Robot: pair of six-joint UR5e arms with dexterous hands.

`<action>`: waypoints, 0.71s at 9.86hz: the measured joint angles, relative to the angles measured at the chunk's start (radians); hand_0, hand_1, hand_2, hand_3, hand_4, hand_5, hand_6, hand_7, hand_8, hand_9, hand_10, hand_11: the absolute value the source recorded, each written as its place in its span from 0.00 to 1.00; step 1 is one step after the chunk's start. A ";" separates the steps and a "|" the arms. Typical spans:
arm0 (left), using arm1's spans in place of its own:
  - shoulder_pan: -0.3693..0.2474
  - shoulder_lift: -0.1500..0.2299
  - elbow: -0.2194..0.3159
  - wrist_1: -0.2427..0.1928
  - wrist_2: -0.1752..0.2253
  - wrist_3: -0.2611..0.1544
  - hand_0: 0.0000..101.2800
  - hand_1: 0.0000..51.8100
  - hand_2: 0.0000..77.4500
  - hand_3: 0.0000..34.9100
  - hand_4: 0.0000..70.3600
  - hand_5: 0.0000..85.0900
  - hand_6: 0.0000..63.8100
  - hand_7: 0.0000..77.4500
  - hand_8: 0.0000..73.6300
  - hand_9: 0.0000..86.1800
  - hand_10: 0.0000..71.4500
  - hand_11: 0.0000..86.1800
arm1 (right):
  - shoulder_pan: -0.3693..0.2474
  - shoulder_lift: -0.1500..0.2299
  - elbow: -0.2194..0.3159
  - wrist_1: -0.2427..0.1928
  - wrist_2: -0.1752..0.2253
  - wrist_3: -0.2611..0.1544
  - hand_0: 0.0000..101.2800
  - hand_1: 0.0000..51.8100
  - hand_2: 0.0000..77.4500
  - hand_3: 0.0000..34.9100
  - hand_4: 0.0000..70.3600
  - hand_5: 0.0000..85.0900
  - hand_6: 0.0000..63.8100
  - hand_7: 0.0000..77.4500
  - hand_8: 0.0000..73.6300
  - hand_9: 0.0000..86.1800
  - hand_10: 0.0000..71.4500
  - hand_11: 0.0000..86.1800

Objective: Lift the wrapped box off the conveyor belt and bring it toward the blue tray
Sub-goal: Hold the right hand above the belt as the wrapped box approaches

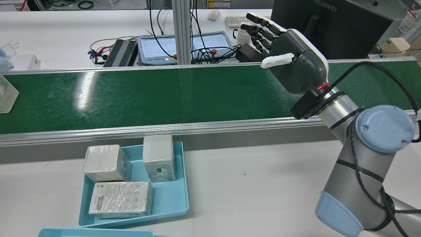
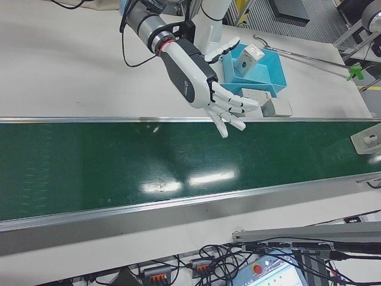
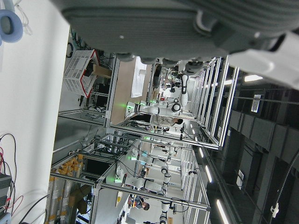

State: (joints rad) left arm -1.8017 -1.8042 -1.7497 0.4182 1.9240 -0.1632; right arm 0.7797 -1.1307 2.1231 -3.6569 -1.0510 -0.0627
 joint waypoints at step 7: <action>0.000 0.000 0.000 0.000 0.000 0.000 0.00 0.00 0.01 0.00 0.00 0.01 0.01 0.01 0.01 0.01 0.01 0.01 | -0.004 -0.005 0.048 -0.010 0.002 0.012 0.47 0.19 0.04 0.19 0.22 0.18 0.15 0.34 0.11 0.11 0.00 0.01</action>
State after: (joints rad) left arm -1.8017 -1.8043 -1.7497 0.4182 1.9240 -0.1632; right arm 0.7756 -1.1357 2.1707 -3.6672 -1.0493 -0.0511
